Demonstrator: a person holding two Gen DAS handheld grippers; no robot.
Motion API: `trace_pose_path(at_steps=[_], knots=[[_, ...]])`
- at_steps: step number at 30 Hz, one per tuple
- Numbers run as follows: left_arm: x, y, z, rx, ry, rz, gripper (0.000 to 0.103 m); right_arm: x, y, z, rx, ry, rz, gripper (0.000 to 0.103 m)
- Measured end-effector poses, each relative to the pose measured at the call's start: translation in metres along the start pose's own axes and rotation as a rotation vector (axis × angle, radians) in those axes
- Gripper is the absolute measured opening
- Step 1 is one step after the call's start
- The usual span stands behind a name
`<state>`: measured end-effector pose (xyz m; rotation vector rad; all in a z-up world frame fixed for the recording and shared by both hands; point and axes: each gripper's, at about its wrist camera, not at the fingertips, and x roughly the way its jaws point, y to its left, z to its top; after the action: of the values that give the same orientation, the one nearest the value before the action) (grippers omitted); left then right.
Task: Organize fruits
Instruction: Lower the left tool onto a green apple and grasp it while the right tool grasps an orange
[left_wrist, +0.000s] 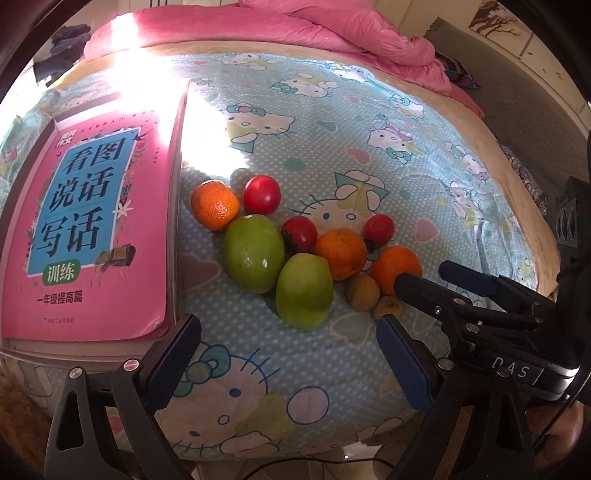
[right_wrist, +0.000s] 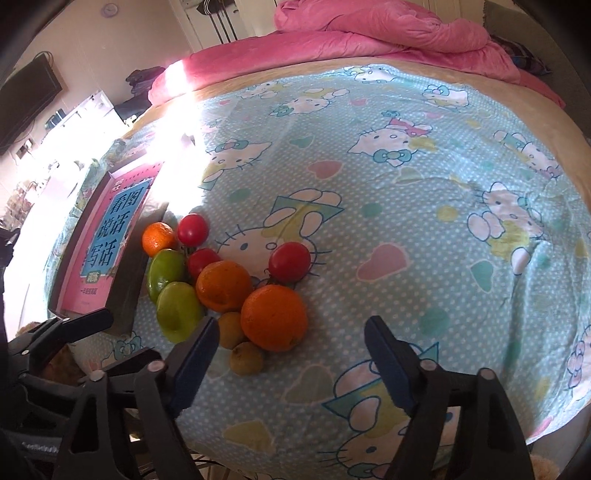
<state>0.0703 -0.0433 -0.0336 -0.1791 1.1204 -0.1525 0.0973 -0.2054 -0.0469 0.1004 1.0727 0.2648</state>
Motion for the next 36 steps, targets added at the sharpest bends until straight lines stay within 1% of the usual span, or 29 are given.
trace_pose_path(at_steps=[1, 2, 3, 4, 8, 13, 17, 21, 24, 28, 30, 34, 36], knots=[[0.001, -0.001, 0.0, 0.007, -0.006, 0.005, 0.083, 0.001, 0.0, 0.0, -0.001, 0.004, 0.008, 0.075], [0.001, -0.001, 0.001, 0.017, -0.008, 0.004, 0.077, 0.002, 0.0, 0.0, -0.004, 0.008, 0.016, 0.071], [0.004, -0.003, 0.002, 0.03, 0.001, -0.003, 0.067, 0.002, 0.0, 0.0, -0.004, 0.01, 0.02, 0.068], [0.007, -0.003, 0.003, 0.031, 0.012, -0.006, 0.066, 0.003, 0.0, 0.0, -0.002, 0.011, 0.023, 0.067], [0.018, -0.005, 0.004, 0.023, 0.036, -0.012, 0.066, 0.004, -0.006, 0.002, 0.033, 0.01, 0.039, 0.067], [0.023, -0.009, 0.005, 0.043, 0.032, -0.001, 0.066, 0.009, -0.013, 0.002, 0.066, 0.034, 0.058, 0.066], [0.027, -0.011, 0.009, 0.05, 0.03, 0.004, 0.065, 0.014, -0.015, 0.004, 0.073, 0.046, 0.075, 0.059], [0.032, -0.013, 0.01, 0.059, 0.037, 0.01, 0.064, 0.019, -0.012, 0.007, 0.068, 0.055, 0.118, 0.05], [0.034, -0.015, 0.01, 0.075, 0.031, 0.022, 0.063, 0.025, -0.008, 0.008, 0.058, 0.069, 0.134, 0.048], [0.034, -0.016, 0.011, 0.072, 0.025, 0.018, 0.063, 0.032, -0.006, 0.01, 0.064, 0.084, 0.148, 0.046], [0.035, -0.016, 0.012, 0.071, 0.019, 0.024, 0.063, 0.033, -0.005, 0.012, 0.064, 0.079, 0.153, 0.043], [0.035, -0.014, 0.012, 0.067, 0.01, 0.044, 0.056, 0.031, -0.005, 0.011, 0.066, 0.064, 0.156, 0.042], [0.034, -0.013, 0.012, 0.064, 0.008, 0.044, 0.054, 0.027, -0.006, 0.011, 0.068, 0.046, 0.15, 0.042]])
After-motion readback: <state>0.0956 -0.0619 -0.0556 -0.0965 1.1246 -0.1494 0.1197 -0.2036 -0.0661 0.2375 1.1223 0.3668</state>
